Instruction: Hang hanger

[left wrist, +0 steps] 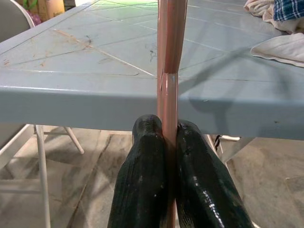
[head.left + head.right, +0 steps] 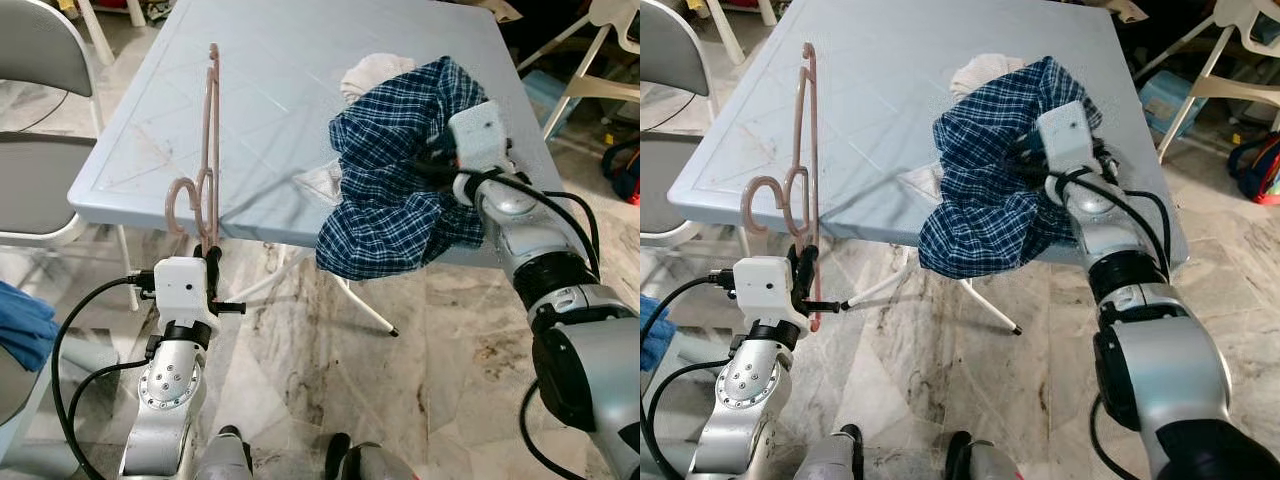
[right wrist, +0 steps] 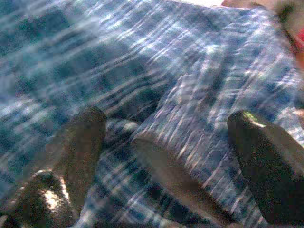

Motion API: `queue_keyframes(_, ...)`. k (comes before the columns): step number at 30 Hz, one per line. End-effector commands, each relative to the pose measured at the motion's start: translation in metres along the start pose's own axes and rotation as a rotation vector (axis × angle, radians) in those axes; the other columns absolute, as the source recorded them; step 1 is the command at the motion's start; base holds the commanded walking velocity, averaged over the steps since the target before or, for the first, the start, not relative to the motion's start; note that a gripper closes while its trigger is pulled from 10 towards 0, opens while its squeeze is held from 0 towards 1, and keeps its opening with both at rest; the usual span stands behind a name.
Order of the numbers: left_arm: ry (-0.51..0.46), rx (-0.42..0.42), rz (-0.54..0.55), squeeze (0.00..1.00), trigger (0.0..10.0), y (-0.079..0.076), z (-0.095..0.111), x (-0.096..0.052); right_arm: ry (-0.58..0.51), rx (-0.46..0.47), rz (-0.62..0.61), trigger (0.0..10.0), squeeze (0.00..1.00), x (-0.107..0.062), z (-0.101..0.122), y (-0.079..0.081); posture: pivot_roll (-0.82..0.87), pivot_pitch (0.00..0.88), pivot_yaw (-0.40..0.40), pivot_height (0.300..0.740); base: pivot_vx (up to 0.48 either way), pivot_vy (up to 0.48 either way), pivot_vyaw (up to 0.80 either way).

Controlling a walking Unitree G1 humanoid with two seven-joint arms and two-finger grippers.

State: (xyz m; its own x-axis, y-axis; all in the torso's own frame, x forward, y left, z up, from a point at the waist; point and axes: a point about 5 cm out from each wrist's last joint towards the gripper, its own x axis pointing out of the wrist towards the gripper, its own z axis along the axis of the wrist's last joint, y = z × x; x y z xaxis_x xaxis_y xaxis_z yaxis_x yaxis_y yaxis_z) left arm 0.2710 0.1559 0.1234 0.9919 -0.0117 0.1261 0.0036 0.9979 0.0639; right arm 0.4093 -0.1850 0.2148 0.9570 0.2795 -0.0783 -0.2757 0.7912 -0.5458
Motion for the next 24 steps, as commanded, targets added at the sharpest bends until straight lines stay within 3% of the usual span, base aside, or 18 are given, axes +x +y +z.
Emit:
queue_keyframes(1,0.031,-0.007,-0.016,0.00,10.0,-0.002,-0.005,-0.004,0.012,-0.095,0.058,10.0,0.00,-0.007,-0.007,-0.004,0.23,0.231,-0.088,0.740,0.000,0.000,0.00)
queue_keyframes(3,0.032,-0.010,-0.022,0.00,10.0,-0.004,-0.005,-0.004,0.023,-0.197,0.138,10.0,0.00,-0.015,-0.014,-0.010,0.22,0.231,-0.087,0.740,0.000,0.000,0.00)
queue_keyframes(7,0.034,-0.015,-0.035,0.00,10.0,-0.006,-0.006,-0.002,0.042,-0.308,0.154,10.0,0.00,-0.026,-0.016,-0.028,0.21,0.229,-0.083,0.740,0.000,0.000,0.00)
queue_keyframes(9,0.033,-0.017,-0.045,0.00,10.0,-0.008,-0.006,0.000,0.048,-0.320,0.155,10.0,0.00,-0.034,-0.016,-0.041,0.20,0.226,-0.077,0.740,0.000,0.000,0.00)
queue_keyframes(12,0.032,-0.018,-0.050,0.00,10.0,-0.009,-0.006,0.001,0.049,-0.323,0.163,10.0,0.00,-0.039,-0.016,-0.048,0.19,0.225,-0.076,0.740,0.000,0.000,0.00)
queue_keyframes(19,0.034,-0.022,-0.058,0.00,10.0,-0.010,-0.006,0.001,-0.013,-0.150,0.278,10.0,0.00,-0.054,-0.018,-0.054,0.20,0.226,-0.075,0.740,0.000,0.000,0.00)
queue_keyframes(24,0.036,-0.029,-0.069,0.00,10.0,-0.010,-0.006,0.000,-0.066,0.008,0.433,10.0,0.00,-0.062,-0.021,-0.037,0.20,0.229,-0.074,0.740,0.000,0.000,0.00)
